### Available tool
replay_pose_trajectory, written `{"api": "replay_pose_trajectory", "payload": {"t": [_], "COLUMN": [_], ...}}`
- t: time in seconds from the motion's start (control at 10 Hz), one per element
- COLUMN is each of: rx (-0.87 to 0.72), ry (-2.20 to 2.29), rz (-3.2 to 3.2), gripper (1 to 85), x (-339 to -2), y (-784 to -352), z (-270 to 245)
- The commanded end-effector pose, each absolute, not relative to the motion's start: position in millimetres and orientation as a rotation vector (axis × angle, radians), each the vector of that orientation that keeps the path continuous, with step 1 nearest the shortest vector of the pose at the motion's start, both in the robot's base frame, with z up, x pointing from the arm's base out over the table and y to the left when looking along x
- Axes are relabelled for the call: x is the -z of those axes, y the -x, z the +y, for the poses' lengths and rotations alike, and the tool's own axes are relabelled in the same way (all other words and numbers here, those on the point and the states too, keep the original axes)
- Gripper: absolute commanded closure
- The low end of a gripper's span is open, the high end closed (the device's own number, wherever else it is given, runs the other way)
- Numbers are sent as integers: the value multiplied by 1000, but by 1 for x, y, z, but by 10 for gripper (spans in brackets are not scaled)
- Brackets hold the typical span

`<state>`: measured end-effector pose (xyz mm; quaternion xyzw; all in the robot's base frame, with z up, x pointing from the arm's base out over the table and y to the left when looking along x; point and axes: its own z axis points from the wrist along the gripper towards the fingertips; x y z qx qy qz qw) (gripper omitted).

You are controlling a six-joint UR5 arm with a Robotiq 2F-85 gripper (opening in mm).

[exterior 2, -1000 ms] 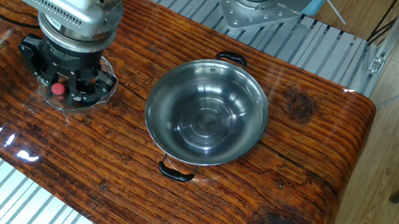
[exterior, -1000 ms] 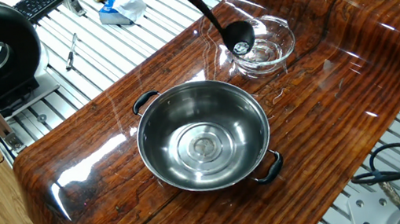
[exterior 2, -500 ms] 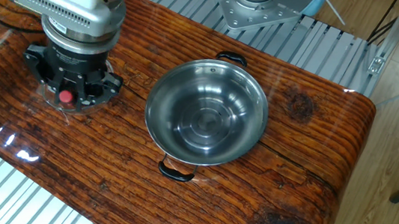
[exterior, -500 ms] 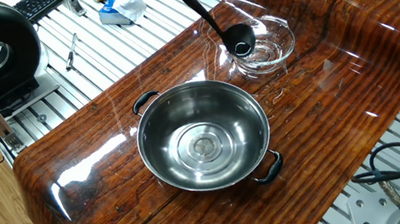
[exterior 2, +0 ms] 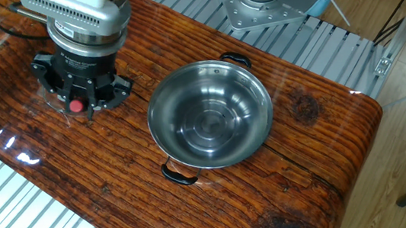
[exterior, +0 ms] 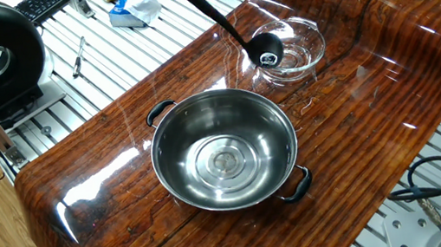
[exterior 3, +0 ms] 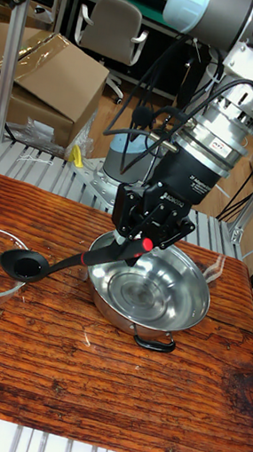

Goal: Scoop water with a large spoon from one bowl to another

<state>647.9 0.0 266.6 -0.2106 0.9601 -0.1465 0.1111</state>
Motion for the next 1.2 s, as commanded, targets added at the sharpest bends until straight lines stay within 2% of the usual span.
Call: {"api": "replay_pose_trajectory", "payload": {"t": [0.0,1.1], "rx": [431,427], "ry": [656,754], "rz": [2826,2817], "gripper": [847,847], "x": [-267,-266], "y": [-645,-643], "z": [-1,2]}}
